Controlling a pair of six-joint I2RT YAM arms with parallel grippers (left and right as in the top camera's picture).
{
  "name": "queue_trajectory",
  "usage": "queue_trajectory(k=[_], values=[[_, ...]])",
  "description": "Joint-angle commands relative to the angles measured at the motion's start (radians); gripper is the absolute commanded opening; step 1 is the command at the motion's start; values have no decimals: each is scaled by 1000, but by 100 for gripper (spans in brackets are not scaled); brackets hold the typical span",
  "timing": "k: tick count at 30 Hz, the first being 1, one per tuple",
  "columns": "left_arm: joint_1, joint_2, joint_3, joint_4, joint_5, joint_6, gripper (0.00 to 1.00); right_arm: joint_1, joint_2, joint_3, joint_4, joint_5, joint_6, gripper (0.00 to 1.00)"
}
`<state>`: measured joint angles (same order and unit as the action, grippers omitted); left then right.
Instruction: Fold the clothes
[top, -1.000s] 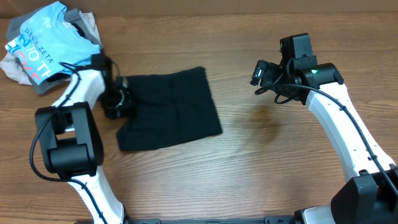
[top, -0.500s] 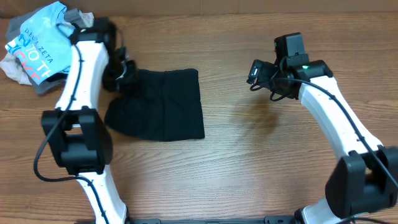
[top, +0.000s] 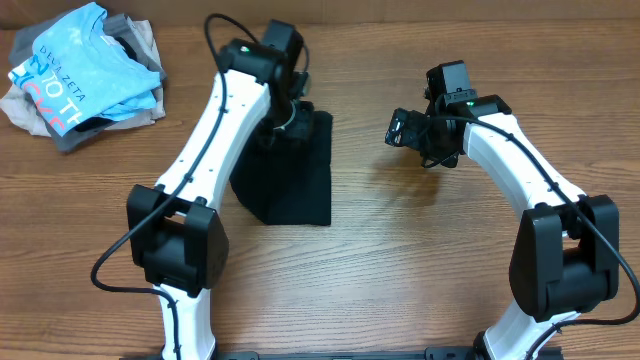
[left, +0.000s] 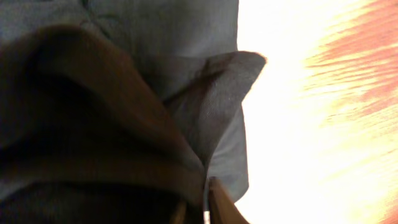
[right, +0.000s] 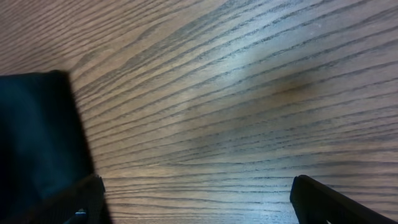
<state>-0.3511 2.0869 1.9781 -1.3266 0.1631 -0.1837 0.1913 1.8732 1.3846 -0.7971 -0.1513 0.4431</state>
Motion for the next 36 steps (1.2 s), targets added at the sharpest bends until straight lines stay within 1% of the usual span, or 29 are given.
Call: queue_trajectory(k=[1, 2, 3, 5, 7, 8, 10, 11, 13, 14, 15, 16, 17, 19, 20, 22, 23, 24, 25, 26, 28, 30, 33, 36], values=[[-41, -26, 0, 24, 10, -3, 30, -2, -2, -4, 1, -8, -2, 100], [-44, -25, -9, 31, 10, -3, 34, -2, -2, -4, 0, -8, -2, 100], [-47, -25, -17, 36, 10, -4, 33, -2, -2, -4, -1, -9, -2, 100], [-51, -24, -36, 48, 31, -11, 27, -2, -2, -4, -1, -9, -2, 100], [-51, -23, -45, 57, 69, -11, 26, -2, -2, -4, 0, -9, -1, 100], [-51, -21, -48, 61, 87, -11, 27, -2, -2, -4, 1, -9, 2, 100], [-52, -14, -48, 71, 125, -11, 39, -2, -2, -4, 4, -11, 2, 100], [-53, -14, -48, 76, 144, -11, 41, -2, -2, -4, 4, -11, 2, 100], [-57, -14, -50, 95, 177, -11, 41, -2, -2, -4, 5, -11, 2, 100], [-60, -14, -50, 102, 188, -11, 39, -2, -2, -4, 6, -11, 2, 100], [-65, -14, -50, 119, 193, -11, 28, -2, -2, -4, 7, -11, 2, 100], [-64, -16, -45, 121, 188, -11, 26, -2, -2, -4, 8, -11, 2, 100], [-61, -18, -37, 119, 176, -11, 27, -2, -2, -4, 7, -11, 2, 100], [-43, -26, -1, 87, 123, -11, 32, -2, -2, -4, 7, -11, 2, 100], [-31, -29, 25, 61, 90, -13, 37, -2, -2, -4, 7, -11, 2, 100], [1, -32, 78, -11, 2, -37, 56, -2, -2, -4, 7, -11, 2, 100], [43, -32, 123, -88, -83, -74, 63, -2, -2, -4, 7, -10, 2, 100], [71, -32, 138, -124, -107, -93, 70, -2, -2, -4, 8, -11, 2, 100], [99, -32, 142, -152, -111, -105, 84, -2, -2, -4, 9, -10, 2, 100], [144, -32, 142, -197, -102, -118, 90, -2, -2, -4, 11, -11, 2, 100], [217, -32, 122, -246, -69, -138, 90, -2, -2, -4, 18, -11, 2, 100], [263, -32, 97, -241, -40, -137, 90, -2, -2, -4, 22, -11, 2, 100], [307, -32, 45, -193, 38, -125, 93, -2, -2, -4, 26, -11, 2, 100], [324, -32, -21, -120, 172, -80, 93, -2, -2, -4, 26, -11, 2, 100]])
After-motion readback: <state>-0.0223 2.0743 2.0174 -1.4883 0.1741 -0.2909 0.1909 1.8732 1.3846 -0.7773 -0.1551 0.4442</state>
